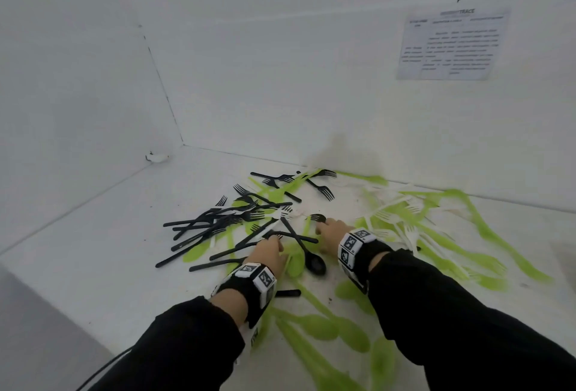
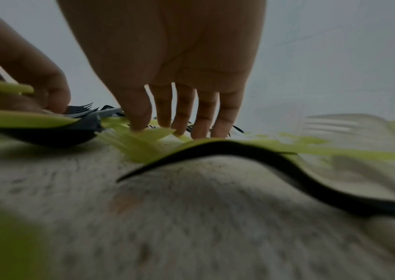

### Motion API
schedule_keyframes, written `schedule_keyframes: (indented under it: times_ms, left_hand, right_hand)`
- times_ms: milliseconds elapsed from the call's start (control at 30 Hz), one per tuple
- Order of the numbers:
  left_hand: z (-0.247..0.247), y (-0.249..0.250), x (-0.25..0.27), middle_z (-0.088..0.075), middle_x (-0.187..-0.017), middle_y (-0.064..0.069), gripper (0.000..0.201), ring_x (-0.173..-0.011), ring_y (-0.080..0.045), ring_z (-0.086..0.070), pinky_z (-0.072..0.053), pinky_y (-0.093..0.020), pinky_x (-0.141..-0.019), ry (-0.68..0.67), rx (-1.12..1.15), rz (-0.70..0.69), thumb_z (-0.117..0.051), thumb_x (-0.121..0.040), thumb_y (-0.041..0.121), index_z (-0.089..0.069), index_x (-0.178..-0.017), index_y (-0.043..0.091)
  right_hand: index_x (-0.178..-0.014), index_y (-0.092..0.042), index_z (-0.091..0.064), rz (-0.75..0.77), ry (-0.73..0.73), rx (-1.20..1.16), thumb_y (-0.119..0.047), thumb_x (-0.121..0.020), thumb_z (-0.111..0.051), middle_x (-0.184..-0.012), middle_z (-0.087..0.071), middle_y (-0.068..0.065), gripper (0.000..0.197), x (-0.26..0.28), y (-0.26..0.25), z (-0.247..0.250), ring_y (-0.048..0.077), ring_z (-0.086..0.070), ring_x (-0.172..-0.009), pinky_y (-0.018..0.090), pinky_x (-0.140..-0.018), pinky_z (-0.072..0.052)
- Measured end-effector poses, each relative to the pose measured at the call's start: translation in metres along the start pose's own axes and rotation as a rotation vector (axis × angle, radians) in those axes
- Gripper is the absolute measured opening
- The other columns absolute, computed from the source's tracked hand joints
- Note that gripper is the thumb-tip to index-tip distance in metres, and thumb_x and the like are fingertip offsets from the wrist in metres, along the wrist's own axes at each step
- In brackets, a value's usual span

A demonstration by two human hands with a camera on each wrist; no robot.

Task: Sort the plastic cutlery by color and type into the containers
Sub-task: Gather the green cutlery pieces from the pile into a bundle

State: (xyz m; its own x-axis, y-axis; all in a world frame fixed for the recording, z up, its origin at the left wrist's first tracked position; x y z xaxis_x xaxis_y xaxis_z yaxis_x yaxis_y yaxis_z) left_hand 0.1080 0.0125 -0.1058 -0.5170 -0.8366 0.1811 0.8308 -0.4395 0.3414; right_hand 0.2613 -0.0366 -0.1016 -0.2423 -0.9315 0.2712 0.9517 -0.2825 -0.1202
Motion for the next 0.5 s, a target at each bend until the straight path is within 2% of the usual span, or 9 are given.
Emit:
schedule_keyframes:
  times_ms: [100, 200, 267, 367, 433, 500]
  left_hand:
    - [0.011, 0.003, 0.006, -0.053, -0.118, -0.004, 0.025, -0.103, -0.022, -0.054, -0.040, -0.029, -0.078, 0.096, 0.038, -0.009, -0.044, -0.096, 0.032, -0.049, -0.113, 0.014]
    - [0.019, 0.013, 0.015, -0.056, -0.111, 0.000, 0.023, -0.092, -0.016, -0.051, -0.038, -0.028, -0.073, 0.205, 0.075, -0.031, -0.039, -0.094, 0.034, -0.052, -0.104, 0.018]
    - [0.011, 0.021, 0.018, -0.053, -0.113, 0.000, 0.029, -0.099, -0.017, -0.053, -0.044, -0.031, -0.078, 0.145, -0.044, -0.066, -0.044, -0.090, 0.042, -0.055, -0.104, 0.020]
    - [-0.005, 0.023, 0.018, -0.045, -0.127, -0.004, 0.054, -0.119, -0.023, -0.047, -0.043, -0.038, -0.093, -0.038, -0.313, -0.004, -0.047, -0.086, 0.056, -0.049, -0.124, 0.018]
    - [-0.008, 0.026, 0.015, -0.042, -0.133, -0.005, 0.057, -0.125, -0.025, -0.041, -0.040, -0.041, -0.100, -0.041, -0.368, -0.005, -0.045, -0.088, 0.055, -0.044, -0.131, 0.018]
    - [-0.009, 0.032, 0.015, -0.040, -0.135, -0.006, 0.050, -0.127, -0.026, -0.039, -0.035, -0.043, -0.104, -0.029, -0.384, -0.062, -0.044, -0.091, 0.048, -0.043, -0.133, 0.020]
  right_hand:
    - [-0.117, -0.015, -0.046, 0.019, -0.015, 0.022, -0.024, -0.088, -0.054, -0.121, -0.047, 0.013, 0.031, -0.003, -0.001, 0.003, 0.032, -0.051, -0.108, 0.036, -0.087, -0.042]
    - [-0.115, -0.013, -0.049, 0.048, -0.008, 0.016, -0.021, -0.089, -0.056, -0.120, -0.046, 0.015, 0.028, -0.005, 0.002, 0.005, 0.033, -0.053, -0.104, 0.034, -0.083, -0.042]
    - [-0.118, -0.013, -0.052, 0.034, -0.011, -0.023, -0.013, -0.092, -0.047, -0.122, -0.050, 0.015, 0.027, -0.005, 0.006, 0.008, 0.032, -0.054, -0.107, 0.033, -0.085, -0.043]
    - [-0.126, -0.014, -0.052, -0.013, 0.025, -0.082, -0.005, -0.094, -0.037, -0.127, -0.052, 0.014, 0.036, -0.001, 0.018, 0.016, 0.029, -0.051, -0.116, 0.030, -0.091, -0.043]
    - [-0.127, -0.011, -0.051, -0.043, 0.061, -0.138, -0.004, -0.094, -0.036, -0.127, -0.053, 0.015, 0.037, 0.003, 0.027, 0.024, 0.028, -0.053, -0.112, 0.028, -0.086, -0.043]
    - [-0.124, -0.010, -0.051, -0.092, 0.122, -0.251, -0.006, -0.092, -0.041, -0.123, -0.055, 0.016, 0.033, 0.009, 0.037, 0.033, 0.028, -0.056, -0.102, 0.027, -0.077, -0.042]
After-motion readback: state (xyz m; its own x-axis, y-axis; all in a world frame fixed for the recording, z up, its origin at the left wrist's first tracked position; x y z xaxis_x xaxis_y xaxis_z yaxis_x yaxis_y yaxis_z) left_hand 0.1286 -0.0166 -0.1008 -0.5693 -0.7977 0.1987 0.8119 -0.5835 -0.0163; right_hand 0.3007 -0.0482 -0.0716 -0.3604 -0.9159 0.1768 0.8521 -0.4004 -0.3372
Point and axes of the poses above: each hand's wrist, its own x-axis away from the middle knuckle, its own z-axis out of the back of the hand, y = z × x, the point moved 5 cm from there along -x, towards the middle knuckle
